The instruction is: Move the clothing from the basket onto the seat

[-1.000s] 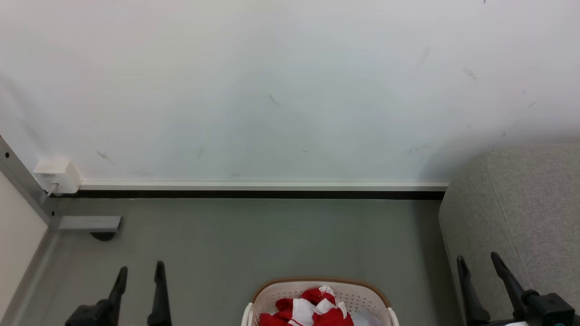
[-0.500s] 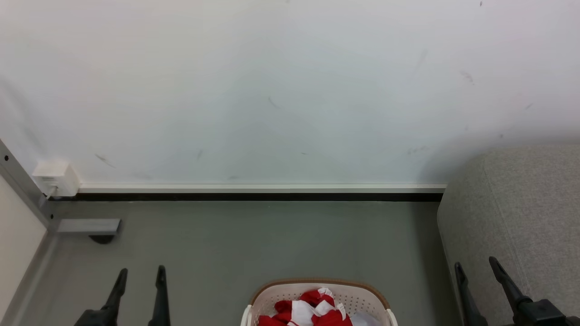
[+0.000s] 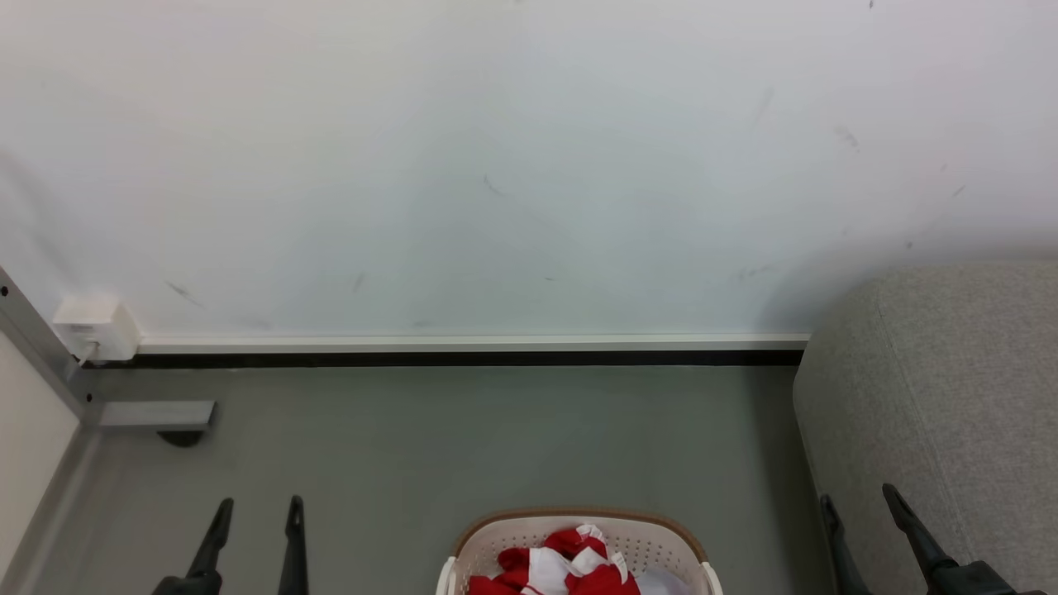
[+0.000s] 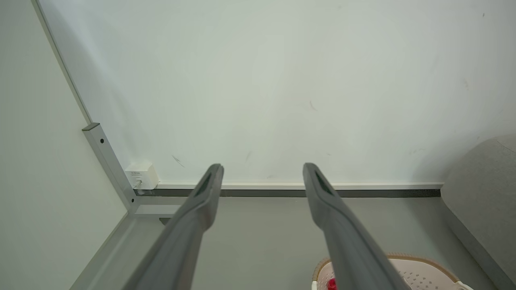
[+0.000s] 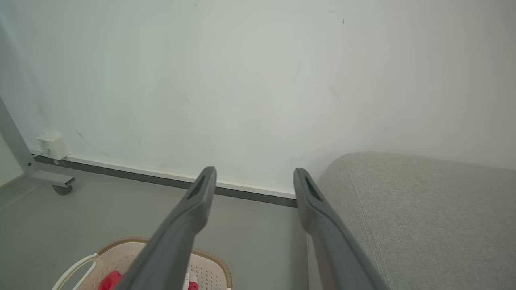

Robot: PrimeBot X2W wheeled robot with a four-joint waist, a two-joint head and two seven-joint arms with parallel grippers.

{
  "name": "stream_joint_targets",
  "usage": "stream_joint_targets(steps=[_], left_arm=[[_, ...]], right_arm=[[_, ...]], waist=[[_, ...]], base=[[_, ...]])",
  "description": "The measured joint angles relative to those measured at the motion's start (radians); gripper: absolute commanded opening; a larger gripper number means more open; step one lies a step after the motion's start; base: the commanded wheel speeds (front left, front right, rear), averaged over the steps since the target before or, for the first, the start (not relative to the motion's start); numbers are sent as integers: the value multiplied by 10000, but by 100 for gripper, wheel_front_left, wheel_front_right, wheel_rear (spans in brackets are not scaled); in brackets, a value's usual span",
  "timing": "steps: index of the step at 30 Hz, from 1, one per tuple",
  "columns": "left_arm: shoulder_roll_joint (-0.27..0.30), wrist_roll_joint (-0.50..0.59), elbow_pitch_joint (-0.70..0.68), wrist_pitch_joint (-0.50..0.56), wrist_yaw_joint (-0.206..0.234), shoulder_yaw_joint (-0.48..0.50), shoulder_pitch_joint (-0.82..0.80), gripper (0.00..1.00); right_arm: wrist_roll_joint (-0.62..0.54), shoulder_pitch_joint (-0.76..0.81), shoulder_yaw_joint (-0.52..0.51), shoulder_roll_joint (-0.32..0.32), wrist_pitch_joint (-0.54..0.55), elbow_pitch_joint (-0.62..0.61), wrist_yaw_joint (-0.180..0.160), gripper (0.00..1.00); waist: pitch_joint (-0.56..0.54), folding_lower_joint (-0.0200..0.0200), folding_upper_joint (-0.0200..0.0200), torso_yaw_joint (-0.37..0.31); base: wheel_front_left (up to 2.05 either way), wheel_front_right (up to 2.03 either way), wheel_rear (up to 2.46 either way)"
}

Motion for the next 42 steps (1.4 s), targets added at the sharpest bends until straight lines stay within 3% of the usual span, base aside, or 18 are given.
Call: stream_joint_targets(steps=[19,24,29,42], left_arm=[[-337,219,115,-59,-552,268,-311,100],[-414,355,903,-44,-1114,-489,-1469,100],[-326,928,2038,759,-1484,-1473,-3237,100],[-102,1684,5047,3158,-1850,-3528,-6476,100]], right_arm=[[199,-374,-142,4,-54,-265,0,100],[299,-995,-353,42,-75,-882,0,100],[366,-1668,-487,90,-75,-1312,0,100],[989,-3125,-215,151,-73,-2309,0,100]], waist=[[496,0,0,-384],[1386,0,0,-575],[2608,2,0,-816],[5753,4,1,-1841]], base=[[0,0,0],[0,0,0],[0,0,0],[0,0,0]])
